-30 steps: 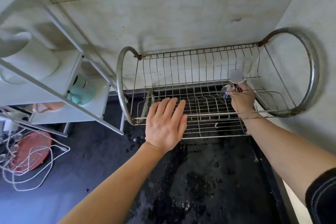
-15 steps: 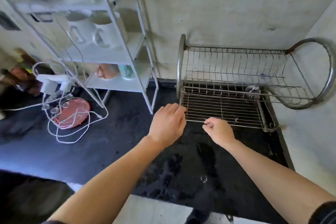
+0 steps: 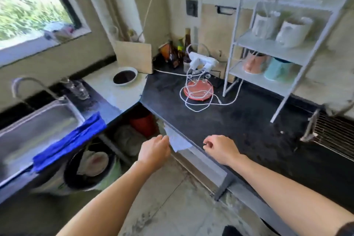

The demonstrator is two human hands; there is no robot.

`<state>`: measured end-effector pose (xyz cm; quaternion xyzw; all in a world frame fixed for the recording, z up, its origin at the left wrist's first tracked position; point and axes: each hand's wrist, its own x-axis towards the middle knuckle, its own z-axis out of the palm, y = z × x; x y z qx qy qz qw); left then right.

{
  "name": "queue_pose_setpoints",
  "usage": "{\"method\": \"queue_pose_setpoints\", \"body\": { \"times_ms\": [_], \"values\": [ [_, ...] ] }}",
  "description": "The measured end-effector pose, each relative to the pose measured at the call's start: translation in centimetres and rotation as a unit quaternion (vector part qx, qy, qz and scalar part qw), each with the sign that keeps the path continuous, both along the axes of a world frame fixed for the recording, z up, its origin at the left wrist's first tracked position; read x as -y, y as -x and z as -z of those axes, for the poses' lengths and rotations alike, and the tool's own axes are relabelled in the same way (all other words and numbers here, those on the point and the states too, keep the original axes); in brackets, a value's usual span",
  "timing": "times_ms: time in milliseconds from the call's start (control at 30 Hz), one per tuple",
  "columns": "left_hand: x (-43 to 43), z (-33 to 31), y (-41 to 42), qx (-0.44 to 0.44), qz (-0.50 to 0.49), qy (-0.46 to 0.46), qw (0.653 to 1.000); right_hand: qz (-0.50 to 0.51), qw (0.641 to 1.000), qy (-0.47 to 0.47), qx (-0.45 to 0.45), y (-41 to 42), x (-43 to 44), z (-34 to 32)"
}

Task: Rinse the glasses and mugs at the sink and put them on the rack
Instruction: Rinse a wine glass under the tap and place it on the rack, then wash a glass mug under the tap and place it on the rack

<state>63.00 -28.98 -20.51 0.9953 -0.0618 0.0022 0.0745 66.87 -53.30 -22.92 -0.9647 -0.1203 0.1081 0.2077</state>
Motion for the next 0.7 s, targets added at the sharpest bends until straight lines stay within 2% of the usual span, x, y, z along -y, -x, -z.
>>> {"method": "queue_pose_setpoints", "body": {
  "times_ms": [300,700],
  "values": [
    [-17.0,0.6,3.1,-0.015,-0.192,0.006,0.981,-0.193,0.981,0.023,0.013,-5.0,-20.3,-1.2],
    [-34.0,0.7,-3.1,-0.036,-0.337,0.03,0.94,-0.304,0.952,0.02,0.006,-16.4,-42.8,0.2]
  ]
}}
